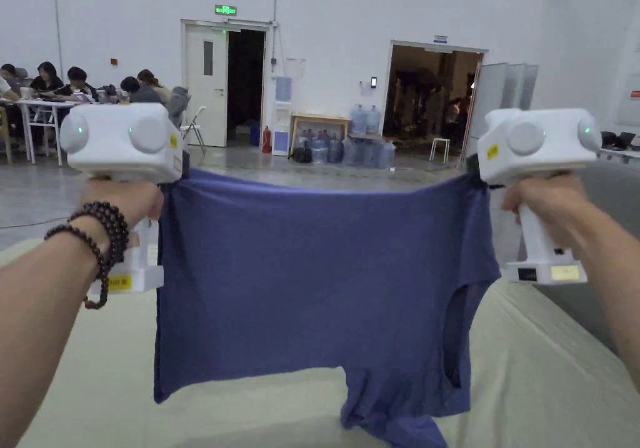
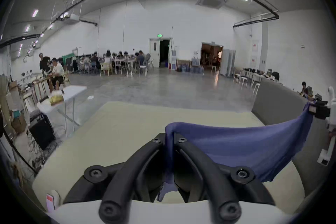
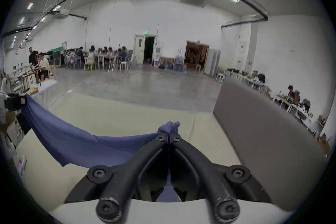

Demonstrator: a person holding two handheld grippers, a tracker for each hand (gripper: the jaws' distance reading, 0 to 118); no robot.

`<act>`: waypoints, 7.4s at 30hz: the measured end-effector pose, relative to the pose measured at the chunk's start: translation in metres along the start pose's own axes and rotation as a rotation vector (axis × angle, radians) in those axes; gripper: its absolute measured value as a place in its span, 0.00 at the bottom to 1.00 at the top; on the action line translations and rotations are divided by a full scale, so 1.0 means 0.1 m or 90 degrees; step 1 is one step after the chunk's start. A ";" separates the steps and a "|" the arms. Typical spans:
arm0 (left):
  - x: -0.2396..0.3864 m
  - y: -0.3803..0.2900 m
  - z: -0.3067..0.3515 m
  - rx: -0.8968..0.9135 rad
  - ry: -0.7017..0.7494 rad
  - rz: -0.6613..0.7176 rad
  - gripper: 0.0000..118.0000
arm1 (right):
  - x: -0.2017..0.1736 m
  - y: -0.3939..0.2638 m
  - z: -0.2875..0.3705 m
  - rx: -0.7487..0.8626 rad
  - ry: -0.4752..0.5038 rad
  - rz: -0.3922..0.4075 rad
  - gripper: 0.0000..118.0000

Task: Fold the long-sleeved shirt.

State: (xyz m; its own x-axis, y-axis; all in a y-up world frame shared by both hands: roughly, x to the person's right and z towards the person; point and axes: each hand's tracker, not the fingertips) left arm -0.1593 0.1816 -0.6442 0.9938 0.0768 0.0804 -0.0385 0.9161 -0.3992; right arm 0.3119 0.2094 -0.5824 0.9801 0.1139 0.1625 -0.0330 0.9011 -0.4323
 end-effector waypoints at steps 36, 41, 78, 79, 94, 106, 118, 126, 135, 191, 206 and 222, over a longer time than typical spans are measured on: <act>-1.06 -4.79 2.41 -0.425 -0.055 -0.135 0.01 | -0.64 -4.94 2.12 -0.554 0.317 0.313 0.00; -1.13 -4.90 2.42 -0.433 -0.061 -0.109 0.01 | -0.65 -5.08 2.11 -0.579 0.321 0.307 0.00; -0.62 -3.54 0.32 -0.240 -0.083 -0.020 0.00 | -0.76 -2.80 -2.08 -0.393 0.080 -0.075 0.62; -0.63 -3.55 0.29 -0.241 -0.085 -0.018 0.00 | -0.76 -2.81 -2.22 -0.406 0.071 -0.072 0.62; -0.74 -3.82 0.34 -0.278 -0.074 -0.006 0.00 | -1.02 -3.01 -2.34 -0.415 0.060 -0.003 0.04; -0.69 -3.68 1.05 -0.229 -0.093 -0.010 0.00 | -0.81 -2.98 0.46 -0.228 0.248 0.026 0.04; -0.55 -3.78 1.54 -0.234 -0.115 -0.018 0.00 | -0.92 -4.67 0.53 -0.390 0.225 -0.069 0.15; -0.65 -3.74 1.87 -0.221 -0.133 -0.017 0.00 | -0.56 -4.03 1.66 -0.265 0.210 -0.083 0.75; -0.76 -3.80 1.88 -0.246 -0.134 -0.012 0.00 | -0.50 -4.44 1.95 -0.312 0.194 -0.076 0.00; -0.78 -3.30 0.29 -0.331 -0.083 -0.032 0.00 | -0.52 -3.39 -0.20 -0.366 0.143 -0.042 0.01; -1.09 -4.10 2.30 -0.360 -0.110 -0.059 0.00 | -0.40 -4.29 2.26 -0.335 0.240 0.068 0.01; -1.14 -4.72 2.20 -0.430 -0.092 -0.055 0.99 | -0.50 -4.99 2.12 -0.453 0.213 0.177 0.72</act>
State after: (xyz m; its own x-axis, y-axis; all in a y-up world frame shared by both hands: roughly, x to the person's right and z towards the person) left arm -0.2777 -0.1726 -0.2641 0.9645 0.1090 0.2404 0.1608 0.4799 -0.8624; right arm 0.2382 -0.1577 -0.1864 0.9646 0.0614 -0.2563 -0.2607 0.3655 -0.8935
